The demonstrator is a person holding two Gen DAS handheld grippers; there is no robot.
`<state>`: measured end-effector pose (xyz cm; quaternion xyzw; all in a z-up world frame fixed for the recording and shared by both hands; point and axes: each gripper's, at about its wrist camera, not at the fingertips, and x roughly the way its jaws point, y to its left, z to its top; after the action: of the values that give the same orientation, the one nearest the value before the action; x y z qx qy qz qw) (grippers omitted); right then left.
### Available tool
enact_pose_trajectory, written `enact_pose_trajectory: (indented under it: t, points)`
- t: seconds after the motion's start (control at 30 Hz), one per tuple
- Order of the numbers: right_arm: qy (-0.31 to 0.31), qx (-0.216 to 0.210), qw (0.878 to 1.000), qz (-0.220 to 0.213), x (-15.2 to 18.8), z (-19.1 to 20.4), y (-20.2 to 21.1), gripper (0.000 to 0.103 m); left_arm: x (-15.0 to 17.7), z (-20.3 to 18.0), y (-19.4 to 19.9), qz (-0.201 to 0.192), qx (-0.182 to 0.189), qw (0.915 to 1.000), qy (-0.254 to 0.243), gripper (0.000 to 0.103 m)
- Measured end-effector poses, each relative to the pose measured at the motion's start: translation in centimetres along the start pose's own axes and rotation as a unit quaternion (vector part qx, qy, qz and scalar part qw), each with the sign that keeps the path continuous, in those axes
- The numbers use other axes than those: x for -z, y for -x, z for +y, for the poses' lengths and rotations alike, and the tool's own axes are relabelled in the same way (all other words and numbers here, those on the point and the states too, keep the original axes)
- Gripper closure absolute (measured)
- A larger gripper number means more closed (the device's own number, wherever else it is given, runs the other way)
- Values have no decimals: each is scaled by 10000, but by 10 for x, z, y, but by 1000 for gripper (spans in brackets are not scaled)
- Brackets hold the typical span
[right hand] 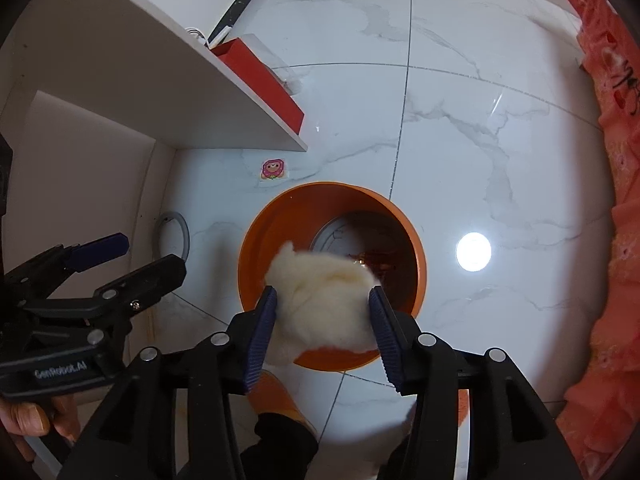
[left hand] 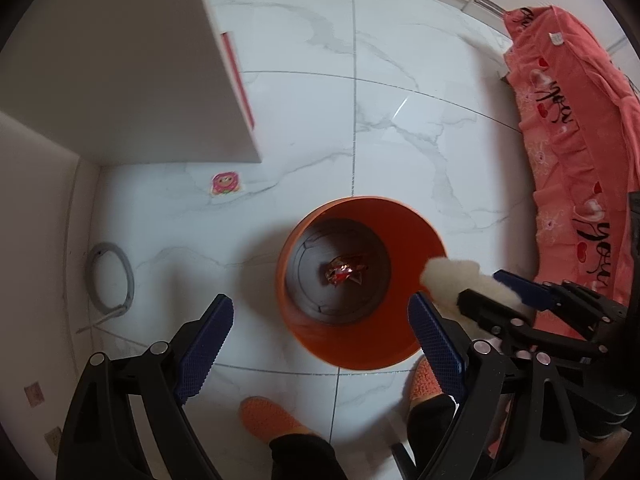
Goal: Collect trash
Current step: 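Carry wrapper and cotton ball over the orange bucket and open both grippers, then raise both tools and turn back toward the desk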
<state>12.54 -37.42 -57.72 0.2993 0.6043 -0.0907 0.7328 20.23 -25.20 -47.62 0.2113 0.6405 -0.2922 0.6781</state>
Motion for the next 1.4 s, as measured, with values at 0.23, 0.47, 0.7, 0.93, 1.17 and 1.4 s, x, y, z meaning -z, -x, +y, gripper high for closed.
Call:
enact_pose_trajectory:
  t: [0.23,0.47,0.7,0.93,1.17,1.4]
  points:
    - [31,-3,9999,-161,1,9,22,36,8,4,19,-74,-102,9999,46,15]
    - [15,-76,9992,-393,-1,11,42,21,15,11,31,-182,-159,9996,113,15]
    - [188,-4,9985,-517,2,29,75,21,22,7,54,-265,-138,9995,127,15]
    - [787,255,9914,-1019,15,58,187,21,33,-25,140,-789,39,9969,-39,15]
    - [1243,179,9786,-1630,30,96,307,21,49,-44,236,-1367,-3,9906,-101,15]
    - [1614,-186,9593,-2310,43,135,405,15,69,-31,323,-2069,-321,9778,50,15]
